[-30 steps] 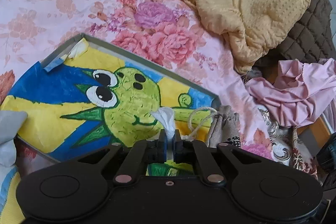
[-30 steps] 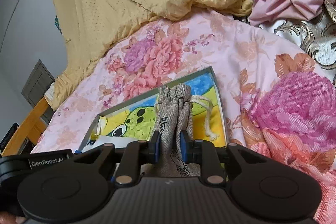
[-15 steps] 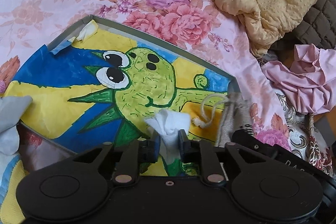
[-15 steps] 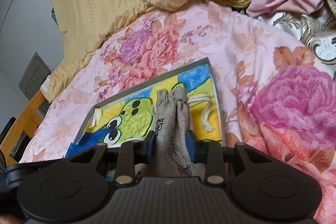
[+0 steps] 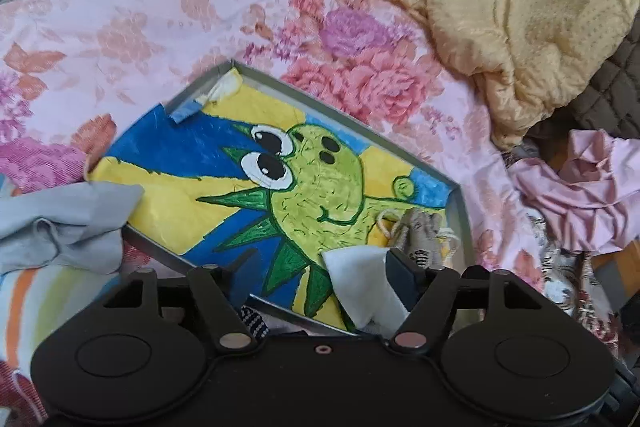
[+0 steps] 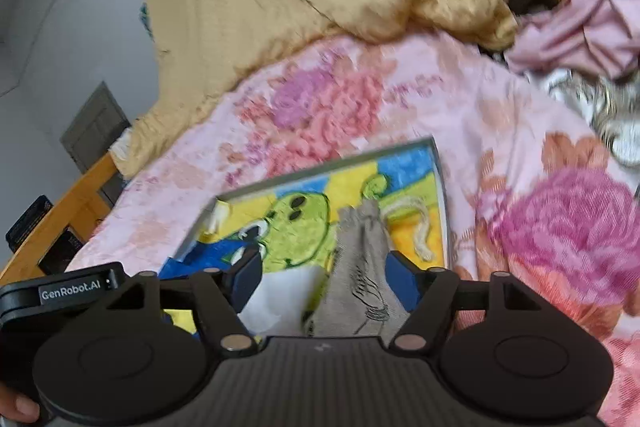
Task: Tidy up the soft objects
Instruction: 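Lower the pouch and mask into the tray and open both tools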
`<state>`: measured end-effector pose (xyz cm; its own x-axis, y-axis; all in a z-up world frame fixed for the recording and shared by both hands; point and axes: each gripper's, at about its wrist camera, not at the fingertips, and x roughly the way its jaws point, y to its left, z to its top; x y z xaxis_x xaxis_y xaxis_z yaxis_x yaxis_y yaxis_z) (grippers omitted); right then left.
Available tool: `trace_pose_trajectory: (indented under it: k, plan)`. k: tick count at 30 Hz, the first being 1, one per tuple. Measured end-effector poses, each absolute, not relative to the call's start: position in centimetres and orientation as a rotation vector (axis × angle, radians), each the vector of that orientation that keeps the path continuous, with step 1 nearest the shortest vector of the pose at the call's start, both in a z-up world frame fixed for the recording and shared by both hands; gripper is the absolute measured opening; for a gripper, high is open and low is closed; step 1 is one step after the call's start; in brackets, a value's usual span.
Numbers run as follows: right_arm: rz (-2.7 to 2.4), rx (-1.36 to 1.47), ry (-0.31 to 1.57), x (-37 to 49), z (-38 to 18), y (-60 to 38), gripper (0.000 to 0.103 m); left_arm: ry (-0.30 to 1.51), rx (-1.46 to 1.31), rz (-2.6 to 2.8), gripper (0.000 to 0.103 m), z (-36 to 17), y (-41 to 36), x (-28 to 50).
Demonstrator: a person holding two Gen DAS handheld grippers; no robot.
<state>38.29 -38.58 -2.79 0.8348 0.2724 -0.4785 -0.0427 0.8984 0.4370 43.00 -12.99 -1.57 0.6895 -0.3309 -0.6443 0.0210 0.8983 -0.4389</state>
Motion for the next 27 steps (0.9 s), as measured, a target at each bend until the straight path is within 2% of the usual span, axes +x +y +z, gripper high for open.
trace_pose_trajectory:
  k: [1,3,8,10,13,18,27]
  plan:
    - [0.175,0.412,0.543,37.8,-2.3,-38.5,0.082,0.776,-0.427,-0.205,0.086,-1.3,-12.8,42.4]
    - [0.183,0.377,0.501,36.6,-1.4,-38.2,0.088,0.736,-0.429,-0.194,0.091,-0.6,-12.3,41.1]
    - [0.190,0.317,0.415,33.8,0.7,-37.6,0.101,0.666,-0.392,-0.199,0.093,1.0,-11.4,38.1]
    - [0.177,0.288,0.376,32.6,1.3,-37.3,0.102,0.635,-0.369,-0.189,0.100,1.7,-11.2,36.9]
    - [0.161,0.225,0.339,31.1,2.1,-36.6,0.103,0.581,-0.338,-0.182,0.102,2.8,-10.6,34.8]
    - [0.159,0.195,0.264,27.9,2.5,-35.6,0.103,0.521,-0.284,-0.169,0.102,3.8,-10.0,31.4]
    - [0.086,0.115,0.258,23.3,2.3,-33.2,0.103,0.471,-0.203,-0.149,0.102,4.2,-8.5,25.4]
